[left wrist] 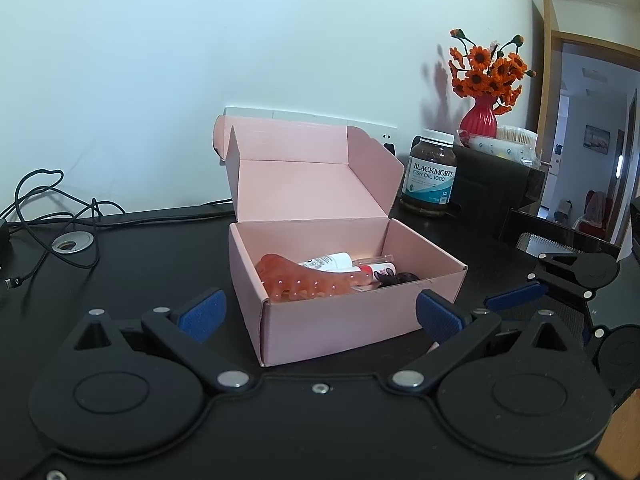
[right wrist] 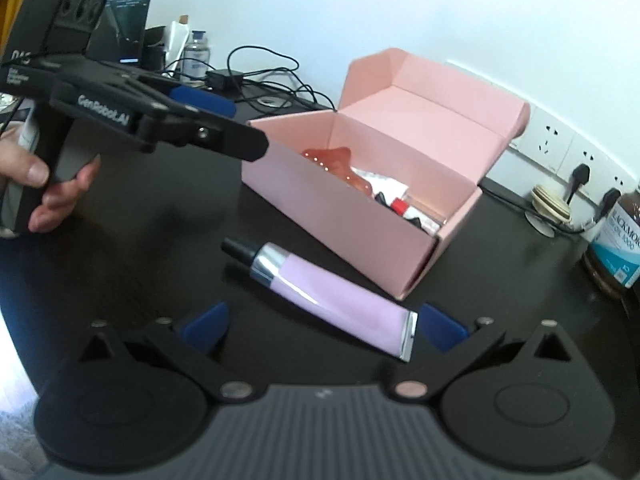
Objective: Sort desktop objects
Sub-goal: 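Lower the right gripper around the cap end of the lavender tube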
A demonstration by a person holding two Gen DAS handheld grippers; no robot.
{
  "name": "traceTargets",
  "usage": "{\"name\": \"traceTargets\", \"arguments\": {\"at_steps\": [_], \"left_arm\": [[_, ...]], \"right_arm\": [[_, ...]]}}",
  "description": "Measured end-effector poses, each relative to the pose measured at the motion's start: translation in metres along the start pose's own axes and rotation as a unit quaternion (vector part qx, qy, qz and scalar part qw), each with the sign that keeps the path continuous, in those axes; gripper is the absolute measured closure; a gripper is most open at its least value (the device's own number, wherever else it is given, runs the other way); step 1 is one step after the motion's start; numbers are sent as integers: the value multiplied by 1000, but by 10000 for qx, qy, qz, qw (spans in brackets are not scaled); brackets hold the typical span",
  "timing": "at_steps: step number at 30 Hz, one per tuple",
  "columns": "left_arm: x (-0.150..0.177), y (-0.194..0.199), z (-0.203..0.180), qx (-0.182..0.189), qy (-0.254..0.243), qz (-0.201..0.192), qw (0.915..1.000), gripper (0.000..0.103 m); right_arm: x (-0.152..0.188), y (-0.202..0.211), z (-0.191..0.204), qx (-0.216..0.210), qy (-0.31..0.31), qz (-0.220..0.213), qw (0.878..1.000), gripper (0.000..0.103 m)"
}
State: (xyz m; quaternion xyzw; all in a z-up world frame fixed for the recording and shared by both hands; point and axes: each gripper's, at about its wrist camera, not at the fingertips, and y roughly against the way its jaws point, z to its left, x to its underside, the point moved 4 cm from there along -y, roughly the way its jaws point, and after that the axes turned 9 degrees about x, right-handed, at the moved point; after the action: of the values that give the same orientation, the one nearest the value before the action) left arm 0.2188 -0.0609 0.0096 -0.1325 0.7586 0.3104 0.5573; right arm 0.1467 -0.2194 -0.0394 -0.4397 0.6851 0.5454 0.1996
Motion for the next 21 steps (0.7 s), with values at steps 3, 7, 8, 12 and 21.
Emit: {"name": "traceTargets", "arguments": {"at_steps": [3,7,8,12,21], "left_arm": [[0,0,1,0,41,-2,10000,0],[0,0,2,5,57,-2,10000,0],[0,0,2,6,60,-2,10000,0],[0,0,2,11,66,-3,10000,0],[0,1,3,-18,108,-33,9999,0]], "right_arm": [[-1,-5,-3,-71,-170,13,9998,1],[-2,-18,-15,-206,-726,196,9970,1],[-2,-21,-18,-234,-862,260,9957,1],[-2,-29,-28,-250,-1167,410,9920,1],[-10,-20,-7,-296,-507,264,9979,1]]}}
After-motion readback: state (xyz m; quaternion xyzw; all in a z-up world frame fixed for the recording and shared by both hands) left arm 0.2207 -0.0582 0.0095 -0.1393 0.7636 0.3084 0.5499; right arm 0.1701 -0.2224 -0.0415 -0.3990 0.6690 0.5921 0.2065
